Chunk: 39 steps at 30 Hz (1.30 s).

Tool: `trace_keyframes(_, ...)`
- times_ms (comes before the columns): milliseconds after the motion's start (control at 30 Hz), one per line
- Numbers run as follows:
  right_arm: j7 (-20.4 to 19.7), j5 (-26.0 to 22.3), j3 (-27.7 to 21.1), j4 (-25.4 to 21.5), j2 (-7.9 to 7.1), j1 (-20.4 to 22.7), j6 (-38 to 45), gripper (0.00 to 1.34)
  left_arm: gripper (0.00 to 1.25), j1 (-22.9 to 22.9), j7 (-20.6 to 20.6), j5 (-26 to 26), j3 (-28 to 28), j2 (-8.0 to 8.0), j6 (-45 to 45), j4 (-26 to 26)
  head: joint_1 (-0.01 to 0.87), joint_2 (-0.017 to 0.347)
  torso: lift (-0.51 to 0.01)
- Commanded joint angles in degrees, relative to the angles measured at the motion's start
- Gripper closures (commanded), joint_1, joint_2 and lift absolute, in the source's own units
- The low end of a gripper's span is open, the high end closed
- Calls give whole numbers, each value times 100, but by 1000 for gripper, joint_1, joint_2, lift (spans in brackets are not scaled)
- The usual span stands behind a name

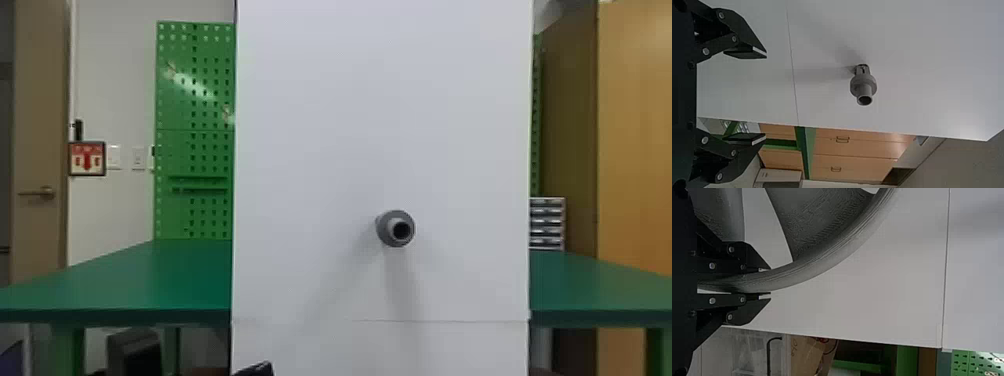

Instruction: Hold the wheel and insert it

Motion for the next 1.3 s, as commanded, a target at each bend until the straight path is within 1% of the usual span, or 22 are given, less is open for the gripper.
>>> trace_keyframes(0, 0, 0, -15, 0, 0, 7, -15, 1009, 502, 13, 0, 0, 3, 0, 0, 0, 0, 15, -491)
trace_keyframes(233, 0, -53, 20, 0, -62, -11, -7, 1009, 502, -22, 0, 0, -23, 9, 0, -9, 0, 15, -491)
trace_keyframes(667, 0, -53, 2, 0, -53, 7, -15, 1009, 502, -13, 0, 0, -23, 9, 0, -9, 0, 15, -491)
trace_keyframes(800, 0, -35, -33, 0, -27, 15, -15, 1009, 502, -13, 0, 9, -23, 9, 0, -9, 0, 15, -491)
trace_keyframes(1267, 0, -9, -24, 0, -27, 15, -15, 1009, 502, -13, 0, 0, -23, 9, -9, -9, 0, 15, -491)
